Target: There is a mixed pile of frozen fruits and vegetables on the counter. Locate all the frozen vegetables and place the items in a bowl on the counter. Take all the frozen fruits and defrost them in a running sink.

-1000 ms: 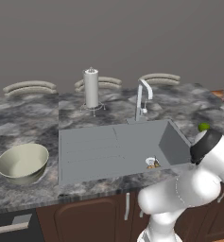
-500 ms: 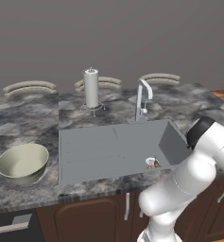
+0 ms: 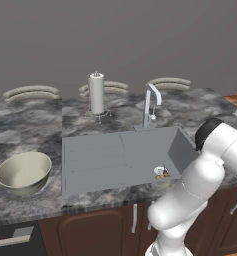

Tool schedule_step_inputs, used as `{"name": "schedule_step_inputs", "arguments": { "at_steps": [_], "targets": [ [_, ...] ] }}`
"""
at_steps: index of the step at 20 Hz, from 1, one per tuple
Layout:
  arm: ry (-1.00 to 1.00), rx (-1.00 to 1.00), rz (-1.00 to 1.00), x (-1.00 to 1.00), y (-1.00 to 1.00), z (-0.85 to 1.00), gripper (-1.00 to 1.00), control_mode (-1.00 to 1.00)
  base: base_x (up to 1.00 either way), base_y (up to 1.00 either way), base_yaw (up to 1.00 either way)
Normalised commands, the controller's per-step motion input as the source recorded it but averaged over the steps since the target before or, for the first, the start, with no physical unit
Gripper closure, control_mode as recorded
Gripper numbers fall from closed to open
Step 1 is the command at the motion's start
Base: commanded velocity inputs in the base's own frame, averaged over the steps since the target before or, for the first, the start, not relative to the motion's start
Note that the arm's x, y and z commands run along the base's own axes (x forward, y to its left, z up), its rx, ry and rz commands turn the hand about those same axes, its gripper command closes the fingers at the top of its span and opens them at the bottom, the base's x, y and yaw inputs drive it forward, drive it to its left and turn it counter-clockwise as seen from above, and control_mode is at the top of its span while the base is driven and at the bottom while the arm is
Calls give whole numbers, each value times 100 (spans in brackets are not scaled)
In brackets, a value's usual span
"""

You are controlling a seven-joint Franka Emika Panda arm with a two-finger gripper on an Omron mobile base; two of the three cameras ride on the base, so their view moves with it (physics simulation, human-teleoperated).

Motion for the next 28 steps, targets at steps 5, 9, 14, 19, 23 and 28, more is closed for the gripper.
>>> {"name": "schedule_step_inputs", "arguments": {
  "at_steps": [5, 9, 14, 19, 23, 28],
  "targets": [
    [0, 0, -2, 0, -8, -20, -100, -100, 0, 0, 0],
    [0, 0, -1, 0, 0, -17, -100, -100, 0, 0, 0],
    [0, 0, -1, 1, 0, -8, -100, -100, 0, 0, 0],
    [0, 0, -1, 2, 0, -12, -100, -100, 0, 0, 0],
    [0, -2, -3, 5, 0, -17, -100, -100, 0, 0, 0],
    [0, -5, -5, 5, 0, -24, -100, -100, 0, 0, 0]
  ]
}}
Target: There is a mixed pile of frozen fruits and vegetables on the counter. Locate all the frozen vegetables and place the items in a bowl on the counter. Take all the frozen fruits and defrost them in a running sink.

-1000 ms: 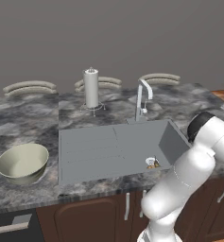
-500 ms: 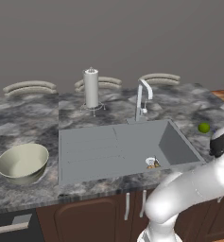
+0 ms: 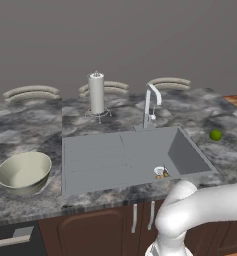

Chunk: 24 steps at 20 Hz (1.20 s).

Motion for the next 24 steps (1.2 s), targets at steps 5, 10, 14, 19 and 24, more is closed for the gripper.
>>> {"name": "schedule_step_inputs", "arguments": {
  "at_steps": [5, 10, 14, 19, 24],
  "targets": [
    [-1, -8, -5, 7, -7, -28, -100, -100, 0, 0, 0],
    [-6, -3, -2, 4, -10, -23, -100, -100, 0, 0, 0],
    [-8, 0, 0, 2, -10, -16, -100, -100, 0, 0, 0],
    [-8, 0, 0, 9, -1, -16, -100, -100, 0, 0, 0],
    [-5, 0, -2, 9, -2, -18, -100, -100, 0, 0, 0]
  ]
}}
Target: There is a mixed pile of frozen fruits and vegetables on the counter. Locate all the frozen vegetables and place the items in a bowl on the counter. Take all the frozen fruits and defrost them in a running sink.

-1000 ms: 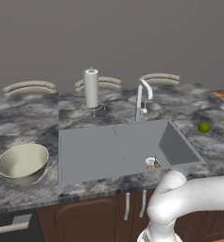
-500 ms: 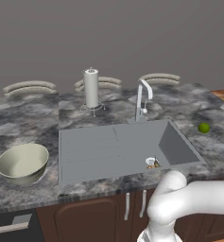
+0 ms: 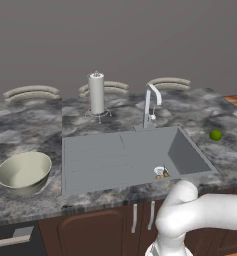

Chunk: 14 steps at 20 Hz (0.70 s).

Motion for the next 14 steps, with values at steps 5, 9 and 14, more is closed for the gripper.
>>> {"name": "schedule_step_inputs", "arguments": {
  "at_steps": [5, 9, 14],
  "targets": [
    [-1, -2, -5, 5, -20, -19, -100, -100, 0, 0, 0],
    [0, -2, -5, 9, -24, -17, -100, -100, 0, 0, 0],
    [0, 0, -1, 18, -8, -17, -100, -100, 0, 0, 0]
  ]
}}
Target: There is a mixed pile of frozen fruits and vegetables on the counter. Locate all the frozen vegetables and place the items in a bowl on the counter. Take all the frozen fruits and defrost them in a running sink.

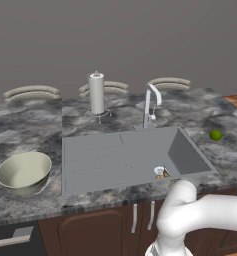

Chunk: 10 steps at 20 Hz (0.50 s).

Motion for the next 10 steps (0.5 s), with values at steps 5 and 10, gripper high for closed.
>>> {"name": "schedule_step_inputs", "arguments": {
  "at_steps": [5, 10],
  "targets": [
    [0, 0, -1, 20, 0, -18, -100, -100, 0, 0, 0],
    [0, 0, -5, 3, -24, -17, -100, -100, 0, 0, 0]
  ]
}}
